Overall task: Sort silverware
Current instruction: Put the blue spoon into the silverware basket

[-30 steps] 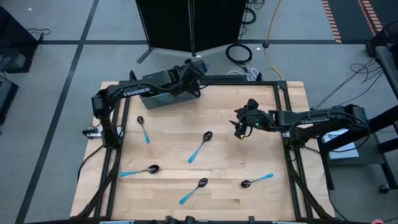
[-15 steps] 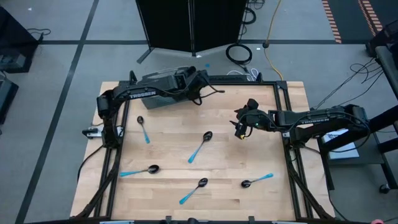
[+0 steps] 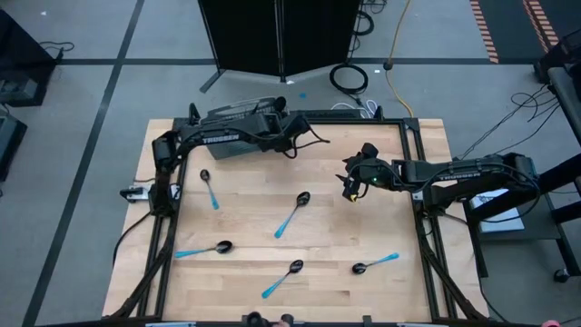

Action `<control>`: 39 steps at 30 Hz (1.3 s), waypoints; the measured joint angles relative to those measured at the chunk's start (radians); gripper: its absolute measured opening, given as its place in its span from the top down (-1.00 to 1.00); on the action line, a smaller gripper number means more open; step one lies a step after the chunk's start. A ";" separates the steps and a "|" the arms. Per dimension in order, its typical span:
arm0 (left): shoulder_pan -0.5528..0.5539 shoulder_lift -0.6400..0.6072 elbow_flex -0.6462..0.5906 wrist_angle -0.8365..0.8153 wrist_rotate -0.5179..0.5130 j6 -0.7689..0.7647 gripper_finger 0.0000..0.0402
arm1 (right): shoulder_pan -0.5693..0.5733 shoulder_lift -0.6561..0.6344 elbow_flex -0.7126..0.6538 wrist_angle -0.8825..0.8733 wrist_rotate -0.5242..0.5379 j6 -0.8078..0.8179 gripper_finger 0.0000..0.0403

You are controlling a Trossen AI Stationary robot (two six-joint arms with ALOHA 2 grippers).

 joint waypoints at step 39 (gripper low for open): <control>-0.099 -0.419 0.003 -0.116 0.914 -1.507 0.47 | 0.000 0.000 0.000 -0.027 -0.001 -0.008 -0.24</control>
